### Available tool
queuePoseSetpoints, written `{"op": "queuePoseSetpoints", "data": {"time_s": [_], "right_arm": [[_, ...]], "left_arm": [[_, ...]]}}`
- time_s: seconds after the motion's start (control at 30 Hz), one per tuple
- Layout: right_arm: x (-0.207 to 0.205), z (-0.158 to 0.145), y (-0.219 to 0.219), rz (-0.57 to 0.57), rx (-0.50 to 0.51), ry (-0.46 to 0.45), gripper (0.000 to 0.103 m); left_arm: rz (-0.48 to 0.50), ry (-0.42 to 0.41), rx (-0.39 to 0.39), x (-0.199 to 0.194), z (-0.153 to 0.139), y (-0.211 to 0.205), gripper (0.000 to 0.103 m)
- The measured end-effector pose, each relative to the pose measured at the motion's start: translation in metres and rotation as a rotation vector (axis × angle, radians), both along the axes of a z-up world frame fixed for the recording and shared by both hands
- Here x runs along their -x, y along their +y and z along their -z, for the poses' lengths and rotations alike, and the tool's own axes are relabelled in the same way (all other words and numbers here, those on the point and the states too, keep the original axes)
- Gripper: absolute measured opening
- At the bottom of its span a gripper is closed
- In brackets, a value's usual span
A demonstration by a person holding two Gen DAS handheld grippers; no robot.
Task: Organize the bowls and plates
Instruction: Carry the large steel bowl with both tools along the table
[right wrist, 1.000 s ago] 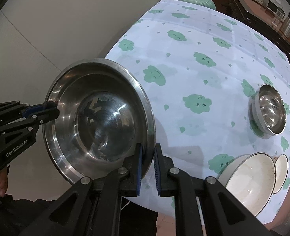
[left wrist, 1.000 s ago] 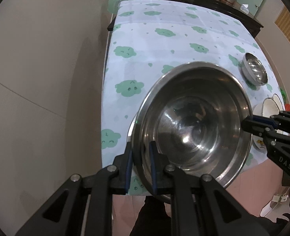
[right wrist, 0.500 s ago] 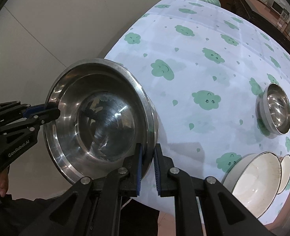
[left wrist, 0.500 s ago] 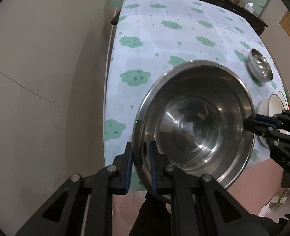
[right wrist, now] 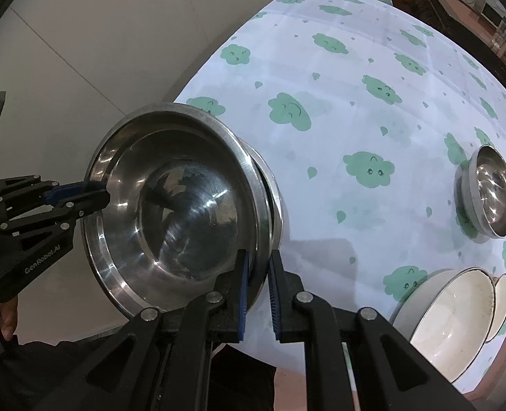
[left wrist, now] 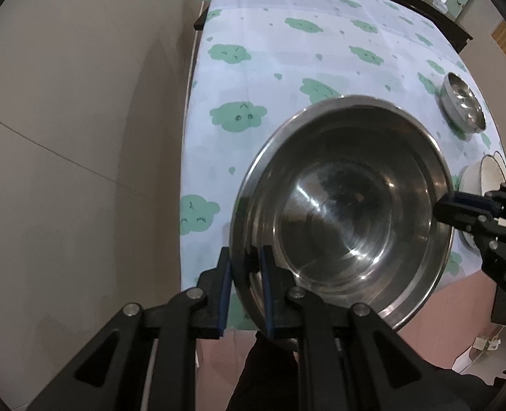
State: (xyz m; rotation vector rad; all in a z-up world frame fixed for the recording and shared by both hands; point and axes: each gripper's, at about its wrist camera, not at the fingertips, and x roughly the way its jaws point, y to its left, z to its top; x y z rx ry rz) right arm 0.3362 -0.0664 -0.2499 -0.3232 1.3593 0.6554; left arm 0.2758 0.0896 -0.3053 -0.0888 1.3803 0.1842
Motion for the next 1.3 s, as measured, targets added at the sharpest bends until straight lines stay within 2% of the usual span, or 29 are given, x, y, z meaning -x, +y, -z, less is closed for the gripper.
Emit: {"op": "queuePoseSetpoints", "data": {"time_s": [1.3], "right_arm": [[-0.006, 0.024, 0.005, -0.003, 0.012, 0.009, 0.014]], "left_arm": [[-0.010, 0.024, 0.016, -0.005, 0.018, 0.003, 0.014]]}}
